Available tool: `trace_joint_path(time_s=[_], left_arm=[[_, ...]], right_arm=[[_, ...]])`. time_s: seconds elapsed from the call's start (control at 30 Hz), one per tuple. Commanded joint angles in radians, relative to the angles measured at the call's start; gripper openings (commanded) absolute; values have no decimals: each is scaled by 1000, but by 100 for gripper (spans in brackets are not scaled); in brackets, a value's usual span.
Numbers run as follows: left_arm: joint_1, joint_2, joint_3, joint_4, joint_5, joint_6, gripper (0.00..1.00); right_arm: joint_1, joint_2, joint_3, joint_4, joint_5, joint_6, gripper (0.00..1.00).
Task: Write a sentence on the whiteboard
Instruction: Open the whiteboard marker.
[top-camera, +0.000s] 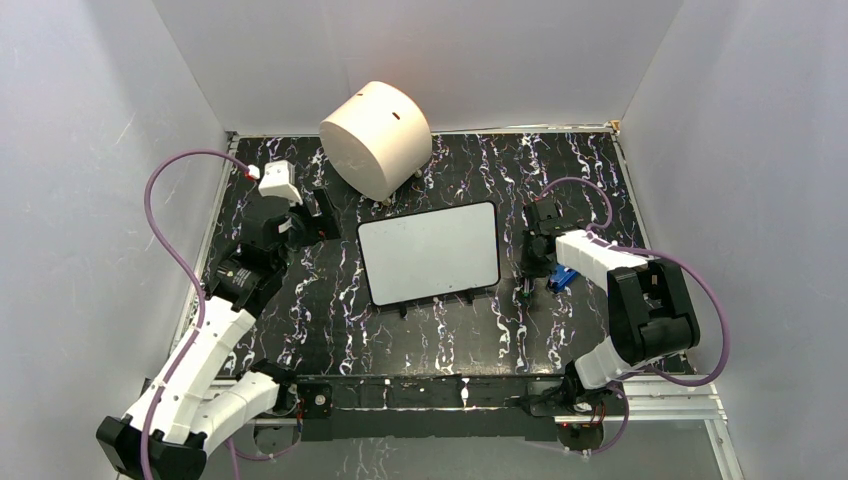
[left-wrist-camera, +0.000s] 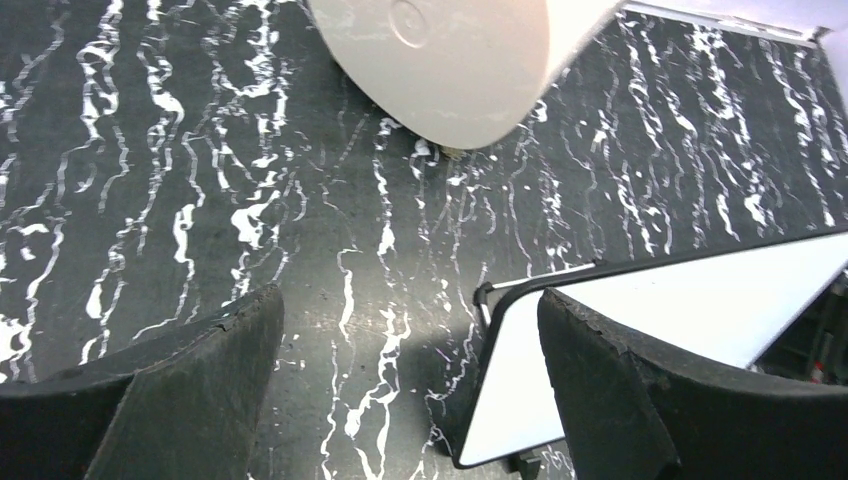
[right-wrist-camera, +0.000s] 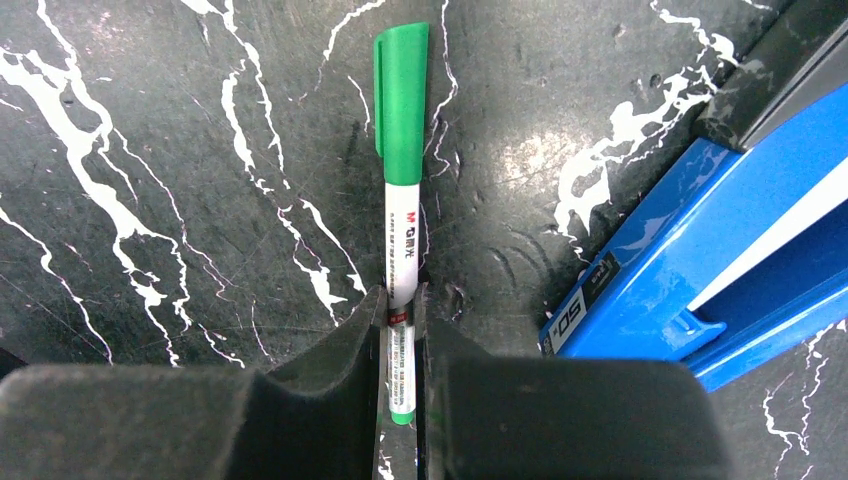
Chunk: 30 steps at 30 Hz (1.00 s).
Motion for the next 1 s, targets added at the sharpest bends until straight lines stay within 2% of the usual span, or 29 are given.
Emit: trace_joint_path(time_s=[0.0, 0.17, 0.47, 0.73, 0.97], left_arm=[[6, -30, -14, 49, 128, 5, 94], [6, -45, -27, 91, 329, -6, 94], [6, -8, 20, 90, 554, -87, 92], [2, 77, 86, 89, 684, -208, 88], [-40, 131, 96, 105, 670, -302, 84]], right_arm=[[4, -48, 7, 47, -12, -32, 0], [7, -145, 3, 30, -3, -71, 0], [36, -356, 37, -23, -88, -151, 0], [151, -483, 158, -51, -152, -234, 0], [230, -492, 242, -61, -289, -313, 0]])
